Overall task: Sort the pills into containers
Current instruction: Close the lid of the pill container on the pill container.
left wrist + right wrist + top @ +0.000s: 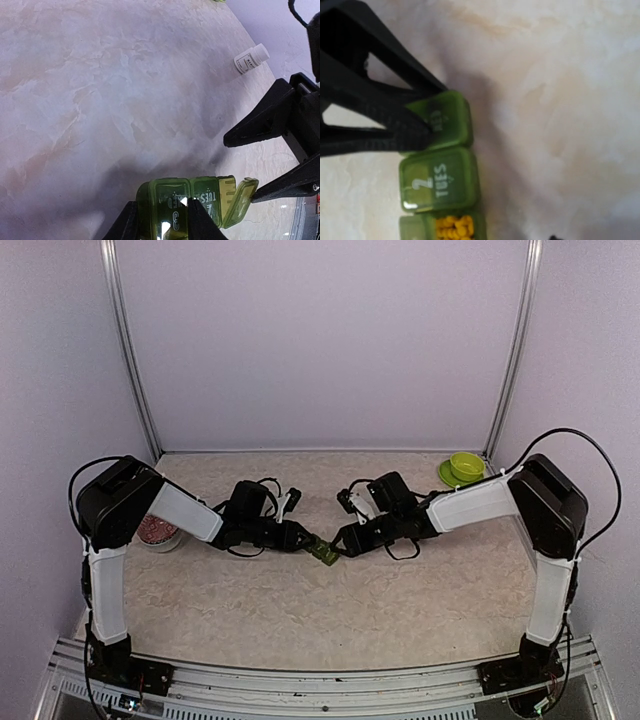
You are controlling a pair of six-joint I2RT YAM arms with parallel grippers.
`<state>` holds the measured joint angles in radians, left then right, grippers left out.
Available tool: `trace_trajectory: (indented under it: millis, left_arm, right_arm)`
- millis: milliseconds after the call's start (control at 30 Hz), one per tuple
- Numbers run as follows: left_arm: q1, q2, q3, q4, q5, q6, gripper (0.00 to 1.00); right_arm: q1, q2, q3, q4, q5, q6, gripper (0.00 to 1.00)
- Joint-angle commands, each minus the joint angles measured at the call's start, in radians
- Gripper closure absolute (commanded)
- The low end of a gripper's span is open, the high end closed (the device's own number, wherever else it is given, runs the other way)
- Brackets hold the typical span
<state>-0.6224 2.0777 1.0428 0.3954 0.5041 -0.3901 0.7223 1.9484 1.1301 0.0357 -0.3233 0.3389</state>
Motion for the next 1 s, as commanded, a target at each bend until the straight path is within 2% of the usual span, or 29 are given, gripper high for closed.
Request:
trace_trajectory:
  millis: [0, 433, 967]
  left_arm:
    - [-0.014, 0.049, -0.009, -0.110, -0.023, 0.017, 0.69]
    - [-0.016, 0.047, -0.007, -0.113, -0.026, 0.017, 0.69]
    - [-0.016, 0.048, -0.002, -0.118, -0.024, 0.017, 0.69]
  right_arm:
    - [-0.014, 0.046, 0.013, 0.004, -0.079, 0.035, 0.47]
    - [-0.037, 0.091, 0.026, 0.021, -0.186, 0.097, 0.66]
    - [-0.069, 0.149, 0.031, 0.072, -0.285, 0.189, 0.75]
